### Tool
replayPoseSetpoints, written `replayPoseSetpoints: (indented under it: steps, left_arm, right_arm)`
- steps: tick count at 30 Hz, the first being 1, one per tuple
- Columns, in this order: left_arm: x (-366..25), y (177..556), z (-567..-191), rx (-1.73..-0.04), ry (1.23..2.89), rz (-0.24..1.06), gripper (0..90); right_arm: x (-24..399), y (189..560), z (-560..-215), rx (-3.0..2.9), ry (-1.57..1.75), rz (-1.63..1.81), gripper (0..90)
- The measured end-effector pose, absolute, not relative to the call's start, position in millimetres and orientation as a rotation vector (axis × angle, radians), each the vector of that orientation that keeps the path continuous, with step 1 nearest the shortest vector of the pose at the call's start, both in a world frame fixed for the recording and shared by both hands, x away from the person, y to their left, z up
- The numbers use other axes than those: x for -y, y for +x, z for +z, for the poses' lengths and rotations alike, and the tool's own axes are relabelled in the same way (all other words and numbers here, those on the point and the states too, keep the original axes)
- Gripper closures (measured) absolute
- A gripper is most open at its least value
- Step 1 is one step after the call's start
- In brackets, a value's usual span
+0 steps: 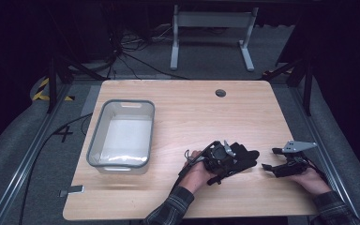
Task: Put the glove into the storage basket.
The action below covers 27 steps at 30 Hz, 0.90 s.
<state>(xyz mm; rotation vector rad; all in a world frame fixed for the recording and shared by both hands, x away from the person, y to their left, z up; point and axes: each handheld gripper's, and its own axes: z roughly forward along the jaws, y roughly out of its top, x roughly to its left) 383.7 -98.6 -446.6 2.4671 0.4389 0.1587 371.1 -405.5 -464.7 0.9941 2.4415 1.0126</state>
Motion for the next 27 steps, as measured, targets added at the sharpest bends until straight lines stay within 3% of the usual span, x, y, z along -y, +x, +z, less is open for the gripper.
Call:
replayPoseSetpoints:
  steps: [5,11,27]
  left_arm:
    - [97,384,-446,-0.451,2.453,0.144,65.6]
    - [95,386,-441,-0.48,2.431,0.105,69.1]
    - [77,389,-413,-0.518,2.381,0.057,69.4]
  right_arm:
    - [405,371,-465,-2.439,0.992,1.015,12.6]
    - [405,371,-466,-2.434,0.99,1.022,12.2]
    - [405,370,-467,-2.427,0.995,1.025,11.1]
